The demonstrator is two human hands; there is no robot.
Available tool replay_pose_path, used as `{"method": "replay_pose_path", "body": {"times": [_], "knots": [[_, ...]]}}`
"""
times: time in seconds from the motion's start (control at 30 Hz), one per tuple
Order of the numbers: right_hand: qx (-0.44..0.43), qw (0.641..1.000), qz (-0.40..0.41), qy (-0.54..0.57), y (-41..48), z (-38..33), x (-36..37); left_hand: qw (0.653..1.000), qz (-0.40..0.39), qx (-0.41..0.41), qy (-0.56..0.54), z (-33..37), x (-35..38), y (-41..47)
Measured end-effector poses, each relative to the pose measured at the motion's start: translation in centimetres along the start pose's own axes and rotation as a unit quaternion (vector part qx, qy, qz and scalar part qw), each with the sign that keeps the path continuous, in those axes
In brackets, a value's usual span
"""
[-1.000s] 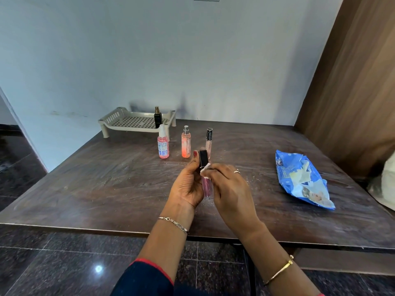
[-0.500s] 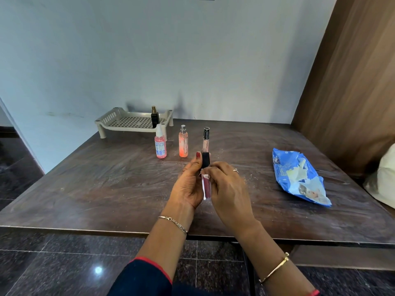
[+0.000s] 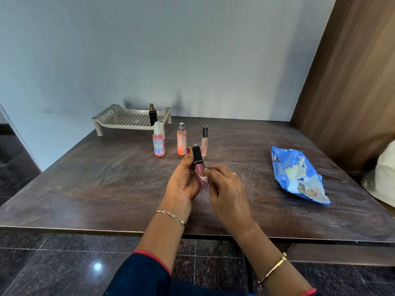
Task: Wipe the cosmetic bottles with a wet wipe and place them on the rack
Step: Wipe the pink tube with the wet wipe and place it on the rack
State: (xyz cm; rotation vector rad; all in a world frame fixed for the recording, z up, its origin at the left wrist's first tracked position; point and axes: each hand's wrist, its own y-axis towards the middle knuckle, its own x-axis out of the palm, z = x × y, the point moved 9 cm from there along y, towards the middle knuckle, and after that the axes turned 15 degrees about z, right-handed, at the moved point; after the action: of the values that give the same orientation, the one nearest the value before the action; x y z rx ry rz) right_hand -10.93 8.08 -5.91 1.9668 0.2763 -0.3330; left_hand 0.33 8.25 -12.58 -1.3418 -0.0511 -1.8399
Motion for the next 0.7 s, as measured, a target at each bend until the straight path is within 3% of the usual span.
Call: {"method": "replay_pose_path", "body": {"times": [0.23,0.37,0.53,0.7], "knots": [[-0.018,0.999,-0.03,-0.017,-2.1,0.4,-0.5,0.998,0.041,0.01,0.05,0.0,-1.1,1.1],[-0.015,1.0,-0.009,0.024,-2.7,0.8,-1.5,0.999,-0.004,0.003,0.039,0.0,-0.5,1.1],[0.12,0.985,0.068,0.107,-0.9,2.6,-1.6,0.996,-0.078,-0.04,-0.023,-0.6,0.9,0.7],[0.09,0.991,0.041,0.092,-0.6,0.8,-0.4,0.997,-0.067,-0.031,-0.015,-0.5,1.8,0.8]]}}
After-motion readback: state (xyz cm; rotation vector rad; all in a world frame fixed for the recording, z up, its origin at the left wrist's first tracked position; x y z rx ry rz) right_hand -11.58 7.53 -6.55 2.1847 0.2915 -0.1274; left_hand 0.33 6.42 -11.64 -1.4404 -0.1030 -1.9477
